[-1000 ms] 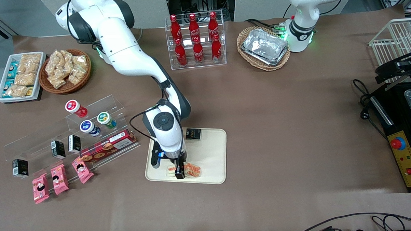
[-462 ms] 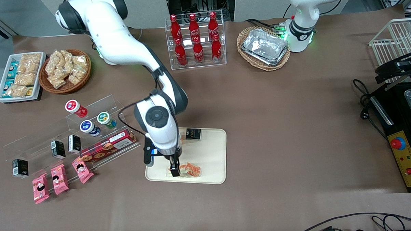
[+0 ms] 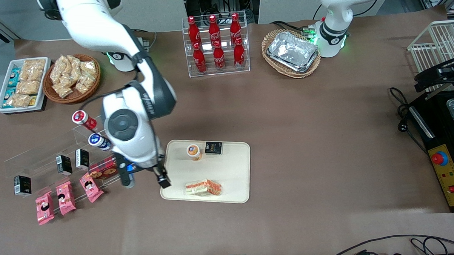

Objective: Place sandwich on tray

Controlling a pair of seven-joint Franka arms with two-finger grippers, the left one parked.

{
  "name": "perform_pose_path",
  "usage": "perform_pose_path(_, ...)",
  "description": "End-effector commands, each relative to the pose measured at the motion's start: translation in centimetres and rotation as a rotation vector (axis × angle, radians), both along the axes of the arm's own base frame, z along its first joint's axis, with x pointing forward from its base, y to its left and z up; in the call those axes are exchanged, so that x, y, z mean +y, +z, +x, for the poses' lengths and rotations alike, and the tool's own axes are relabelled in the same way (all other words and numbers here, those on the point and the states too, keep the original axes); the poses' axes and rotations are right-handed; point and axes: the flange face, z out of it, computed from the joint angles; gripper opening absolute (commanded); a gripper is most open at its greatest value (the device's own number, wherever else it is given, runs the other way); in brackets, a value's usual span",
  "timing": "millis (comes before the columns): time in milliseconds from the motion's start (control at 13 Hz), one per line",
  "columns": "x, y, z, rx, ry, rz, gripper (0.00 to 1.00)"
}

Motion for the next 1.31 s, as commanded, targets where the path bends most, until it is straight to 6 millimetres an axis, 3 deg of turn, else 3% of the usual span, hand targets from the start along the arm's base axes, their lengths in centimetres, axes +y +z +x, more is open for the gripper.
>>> perform_pose_path(0,-4.5,3.3,-0.5,0.051,0.233,-0.051,1.00)
perform_pose_path(385,-13.8,7.6,0.5,0.043,0.591,-0.042,1.00)
perform_pose_path(615,-18.8,9.2,-0.9,0.049,0.762,-0.030,1.00)
perform_pose_path(846,-26.0,11.1,-2.4,0.049,0.948,-0.020,1.00)
perform_pose_path(1231,-34.6,13.7,-5.1,0.083,1.120,0.005,1.00)
